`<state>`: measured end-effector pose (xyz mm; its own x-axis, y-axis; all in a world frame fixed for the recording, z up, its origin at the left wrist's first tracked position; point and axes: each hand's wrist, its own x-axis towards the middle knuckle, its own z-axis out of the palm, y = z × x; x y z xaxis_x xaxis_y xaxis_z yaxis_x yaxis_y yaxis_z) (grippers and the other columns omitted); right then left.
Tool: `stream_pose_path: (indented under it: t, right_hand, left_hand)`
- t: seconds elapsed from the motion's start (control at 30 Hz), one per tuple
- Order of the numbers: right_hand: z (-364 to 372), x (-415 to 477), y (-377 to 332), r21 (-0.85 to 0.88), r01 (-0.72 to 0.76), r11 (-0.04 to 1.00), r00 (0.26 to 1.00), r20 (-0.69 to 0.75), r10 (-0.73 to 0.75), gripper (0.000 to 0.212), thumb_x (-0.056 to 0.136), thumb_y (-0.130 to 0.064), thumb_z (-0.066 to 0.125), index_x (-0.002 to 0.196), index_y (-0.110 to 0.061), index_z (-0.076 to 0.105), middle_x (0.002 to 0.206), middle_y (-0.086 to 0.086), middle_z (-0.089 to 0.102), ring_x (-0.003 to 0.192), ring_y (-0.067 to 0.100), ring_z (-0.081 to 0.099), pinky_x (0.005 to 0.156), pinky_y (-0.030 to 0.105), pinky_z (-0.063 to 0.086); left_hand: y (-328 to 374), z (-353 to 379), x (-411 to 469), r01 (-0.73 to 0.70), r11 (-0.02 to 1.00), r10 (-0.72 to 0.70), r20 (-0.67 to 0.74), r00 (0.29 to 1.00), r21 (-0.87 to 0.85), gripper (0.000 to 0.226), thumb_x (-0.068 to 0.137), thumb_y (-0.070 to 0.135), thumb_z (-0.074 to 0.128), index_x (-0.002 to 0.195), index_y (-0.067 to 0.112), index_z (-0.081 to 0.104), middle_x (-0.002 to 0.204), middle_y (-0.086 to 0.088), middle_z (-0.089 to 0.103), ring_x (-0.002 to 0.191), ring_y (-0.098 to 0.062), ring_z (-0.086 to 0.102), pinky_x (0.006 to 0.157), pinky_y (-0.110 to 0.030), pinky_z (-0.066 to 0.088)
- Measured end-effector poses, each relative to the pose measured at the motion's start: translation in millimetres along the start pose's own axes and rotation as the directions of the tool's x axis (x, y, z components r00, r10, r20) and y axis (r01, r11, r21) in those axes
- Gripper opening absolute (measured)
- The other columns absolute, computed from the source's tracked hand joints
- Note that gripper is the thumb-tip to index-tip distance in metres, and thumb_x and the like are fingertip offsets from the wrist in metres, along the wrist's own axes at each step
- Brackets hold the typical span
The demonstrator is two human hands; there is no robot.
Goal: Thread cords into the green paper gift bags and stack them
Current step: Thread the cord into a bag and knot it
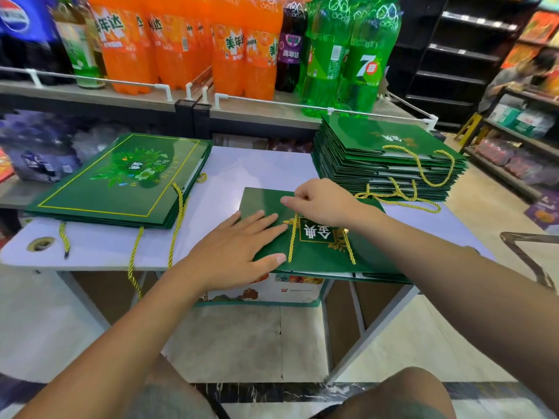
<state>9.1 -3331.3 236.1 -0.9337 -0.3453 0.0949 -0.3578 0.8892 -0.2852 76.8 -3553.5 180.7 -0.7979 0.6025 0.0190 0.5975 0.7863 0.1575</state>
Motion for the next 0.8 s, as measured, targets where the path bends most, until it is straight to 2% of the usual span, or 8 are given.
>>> stream_pose_path:
  t: [0.1,0.2,0.6,0.8]
  right_hand:
    - [12.8,1.7,1.7,-0.199,-0.013,0.980,0.997,-0.076,-0.002,0.062,0.105,-0.055,0.042,0.056,-0.017,0.045,0.051,-0.001,0.049,0.051,0.020,0.048,0.051,0.030,0.035]
    - [23.8,2.3,5.9,-0.293,-0.033,0.955,0.990,-0.138,-0.009,0.064,0.106,-0.054,0.036,0.055,-0.017,0.045,0.052,-0.001,0.049,0.051,0.022,0.049,0.050,0.030,0.034]
    - [34.8,2.7,11.6,-0.283,-0.084,0.955,0.978,-0.209,0.024,0.064,0.107,-0.052,0.033,0.055,-0.015,0.042,0.053,0.000,0.047,0.050,0.021,0.046,0.049,0.030,0.028]
    - [33.4,2.7,12.0,-0.305,-0.074,0.949,0.983,-0.185,0.017,0.064,0.106,-0.055,0.035,0.057,-0.016,0.046,0.054,-0.002,0.049,0.051,0.021,0.049,0.050,0.029,0.030]
  left_hand:
    - [0.0,0.5,0.4,0.008,1.000,-0.008,0.005,1.000,0.009,0.084,0.087,0.080,0.000,0.162,0.042,0.003,0.171,0.014,-0.001,0.156,-0.005,-0.008,0.128,-0.038,-0.003]
    - [0.7,0.6,0.7,0.011,1.000,-0.011,0.008,1.000,0.013,0.086,0.086,0.081,0.000,0.163,0.042,0.004,0.171,0.015,-0.002,0.156,-0.004,-0.008,0.128,-0.038,-0.004]
    - [1.1,1.3,0.9,0.016,0.999,-0.016,0.000,1.000,0.029,0.087,0.084,0.080,-0.003,0.162,0.042,0.003,0.171,0.015,-0.002,0.157,-0.005,-0.007,0.128,-0.038,-0.003]
    - [2.3,-0.2,0.3,0.014,0.999,-0.014,-0.001,1.000,0.038,0.086,0.087,0.080,-0.001,0.163,0.040,0.003,0.171,0.014,-0.003,0.156,-0.005,-0.008,0.128,-0.037,-0.005]
